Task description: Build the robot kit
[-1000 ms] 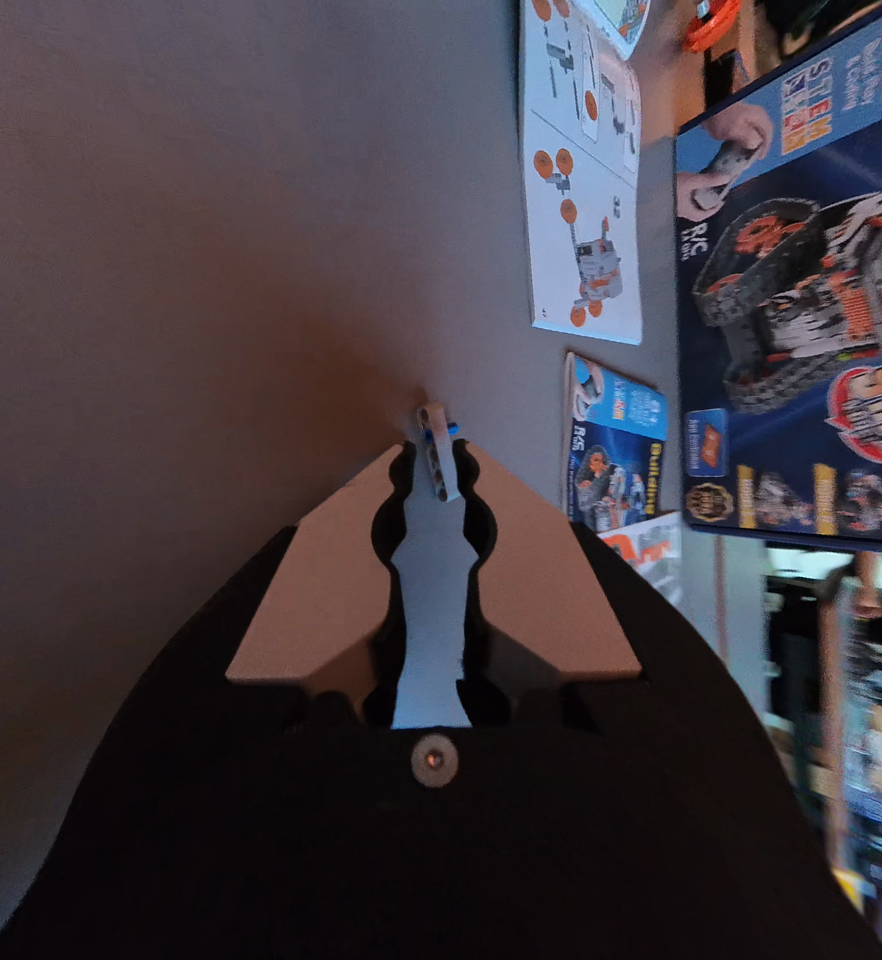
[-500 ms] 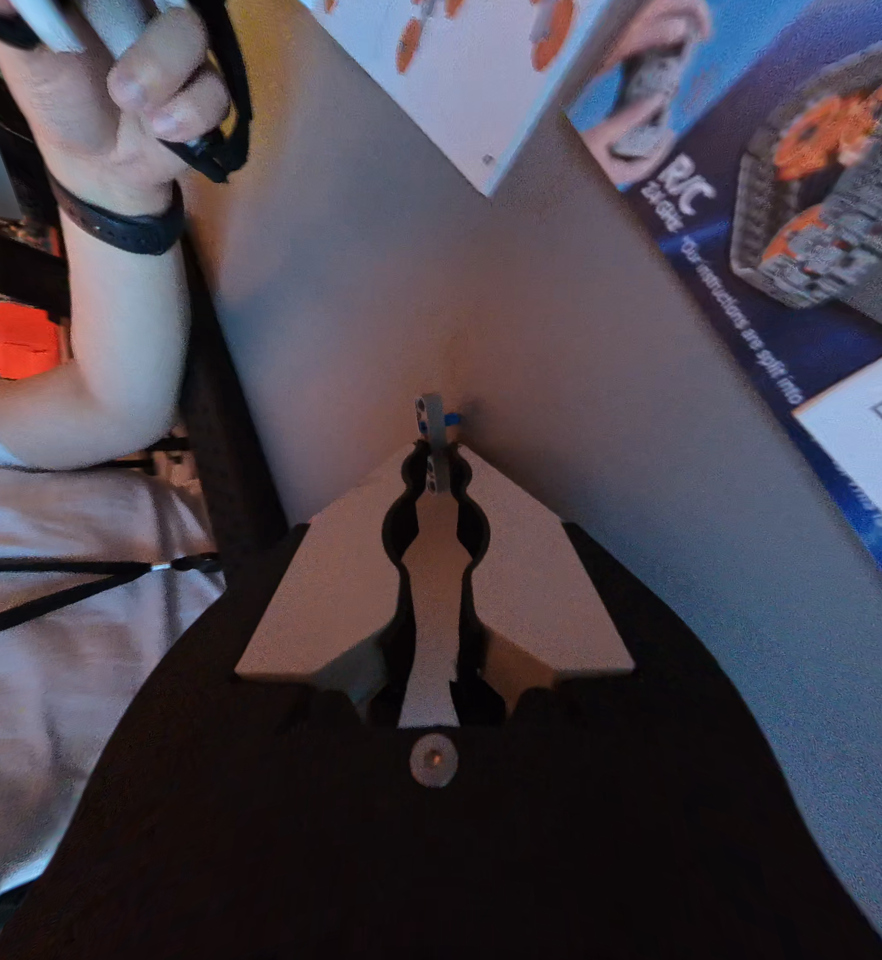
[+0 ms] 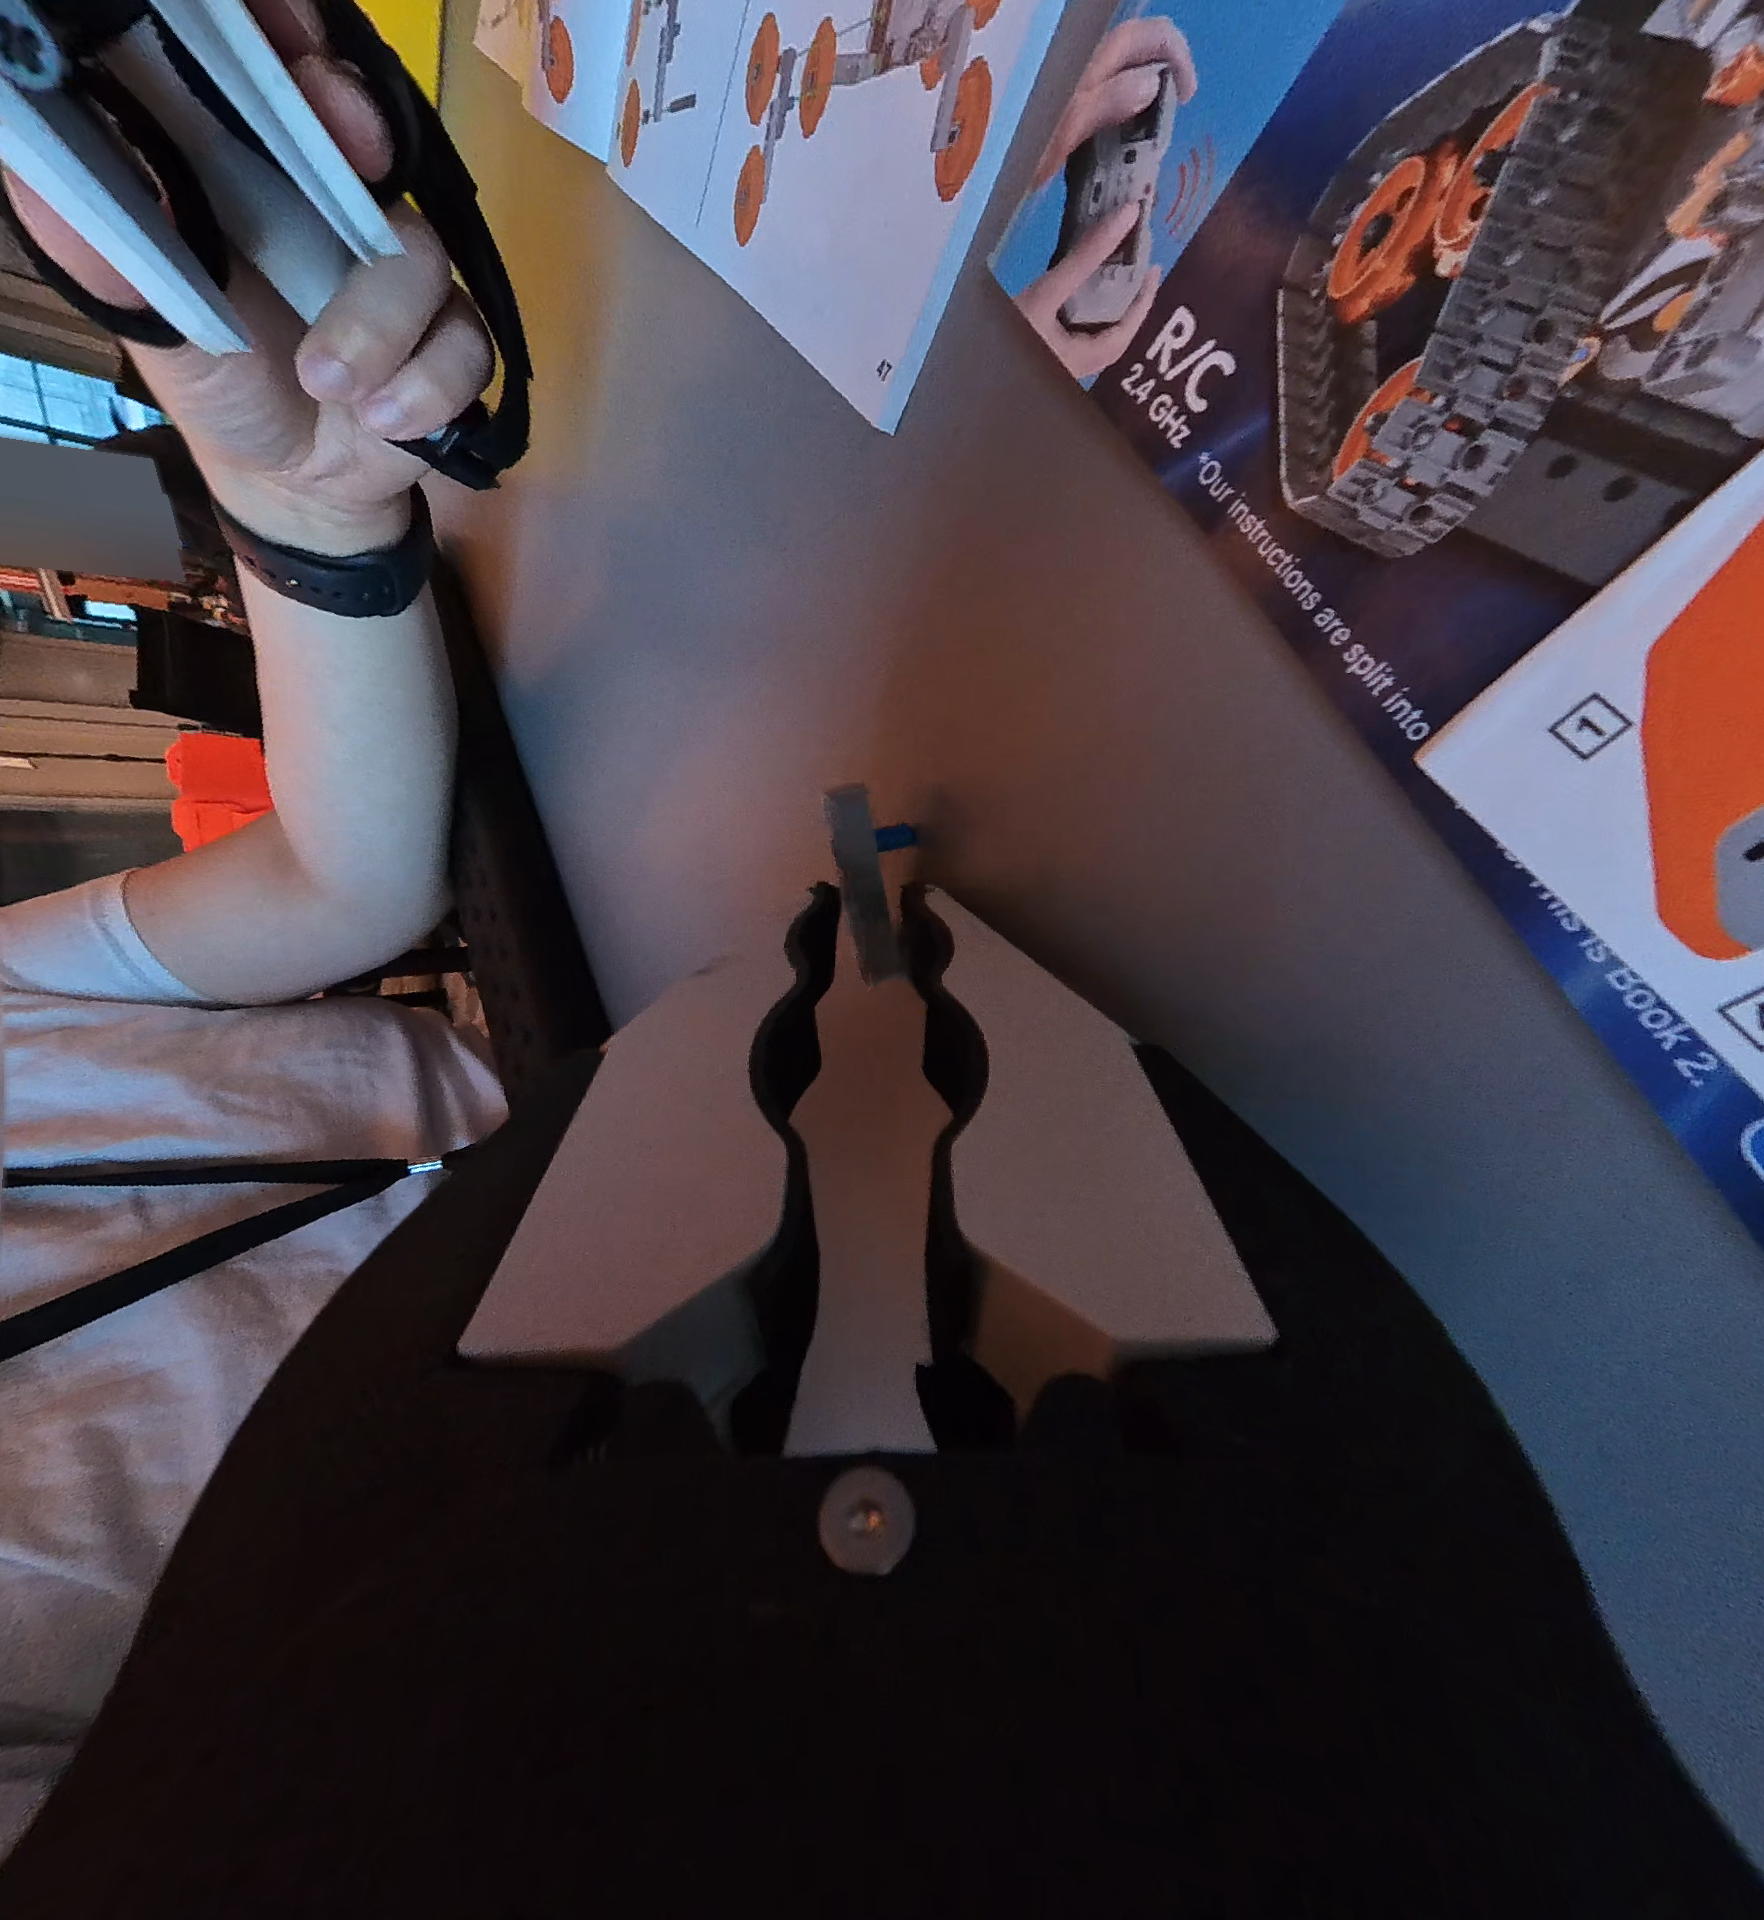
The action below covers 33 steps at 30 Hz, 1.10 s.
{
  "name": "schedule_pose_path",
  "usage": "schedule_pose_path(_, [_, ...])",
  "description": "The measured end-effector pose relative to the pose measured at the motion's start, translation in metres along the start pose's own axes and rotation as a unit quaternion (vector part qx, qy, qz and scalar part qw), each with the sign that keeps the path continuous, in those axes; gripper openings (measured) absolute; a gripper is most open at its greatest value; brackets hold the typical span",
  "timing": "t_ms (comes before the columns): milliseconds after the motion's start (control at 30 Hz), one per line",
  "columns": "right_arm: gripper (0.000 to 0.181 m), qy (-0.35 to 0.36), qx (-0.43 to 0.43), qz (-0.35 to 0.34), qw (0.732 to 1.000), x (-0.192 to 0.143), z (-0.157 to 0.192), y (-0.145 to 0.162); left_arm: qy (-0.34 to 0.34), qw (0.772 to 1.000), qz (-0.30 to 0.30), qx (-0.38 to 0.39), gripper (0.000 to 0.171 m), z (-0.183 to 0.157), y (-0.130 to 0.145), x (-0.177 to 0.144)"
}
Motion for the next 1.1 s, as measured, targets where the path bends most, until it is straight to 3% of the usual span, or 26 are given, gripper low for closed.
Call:
schedule_pose_path(167, [0.014,0.022,-0.043,-0.021,0.999,-0.003,0.003,-0.002,0.002,1.000,0.021,0.009,0.004,-0.001,0.004,0.004])
schedule_pose_path(233, [0.015,0.058,-0.131,-0.028,0.989,-0.004,0.015,-0.001,0.003,1.000,0.021,0.007,0.004,-0.001,0.005,0.004])
schedule_pose_path(300, [0.019,0.121,-0.262,-0.043,0.957,-0.003,0.039,0.005,0.002,1.000,0.020,0.006,0.004,-0.001,0.004,0.003])
schedule_pose_path(400, [0.027,0.204,-0.429,-0.055,0.878,0.009,0.076,0.028,0.003,1.000,0.017,0.005,0.004,-0.001,0.002,0.002])
schedule_pose_path(467, [0.027,0.242,-0.494,-0.044,0.834,0.021,0.085,0.045,0.003,1.000,0.020,0.005,0.004,0.000,0.002,0.002])
schedule_pose_path(533, [0.029,0.277,-0.513,-0.036,0.812,0.028,0.082,0.054,-0.002,1.000,0.024,0.008,0.004,0.001,0.003,0.003])
schedule_pose_path(667, [0.026,0.260,-0.433,-0.060,0.861,0.031,0.065,0.054,-0.001,0.999,0.049,0.011,0.004,0.000,0.010,0.006])
schedule_pose_path(733, [0.006,0.220,-0.381,-0.068,0.895,0.030,0.060,0.052,0.010,0.998,0.061,0.013,0.004,-0.003,0.012,0.007])
schedule_pose_path(800, [0.006,0.205,-0.355,-0.088,0.908,0.026,0.056,0.049,0.025,0.998,0.063,0.016,0.004,-0.006,0.013,0.008])
schedule_pose_path(933, [0.006,0.045,-0.232,-0.245,0.940,0.008,0.073,0.038,0.090,0.995,0.030,0.005,0.004,-0.016,0.011,0.012])
schedule_pose_path(1000, [0.005,-0.072,-0.155,-0.321,0.932,-0.003,0.085,0.031,0.130,0.991,0.002,-0.009,0.004,-0.022,0.011,0.015])
schedule_pose_path(1100, [0.005,-0.166,-0.102,-0.375,0.906,-0.010,0.092,0.023,0.176,0.983,-0.041,-0.016,0.003,-0.029,0.010,0.017])
Point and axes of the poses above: each gripper's, where its closed fingertips meet, x out along the fingers, y out of its underside, z = x × y across the jaws, the point moved 10 cm from there along -x, back along the fingers, and after that the axes turned 13 degrees about -z, right-handed, at the moved point
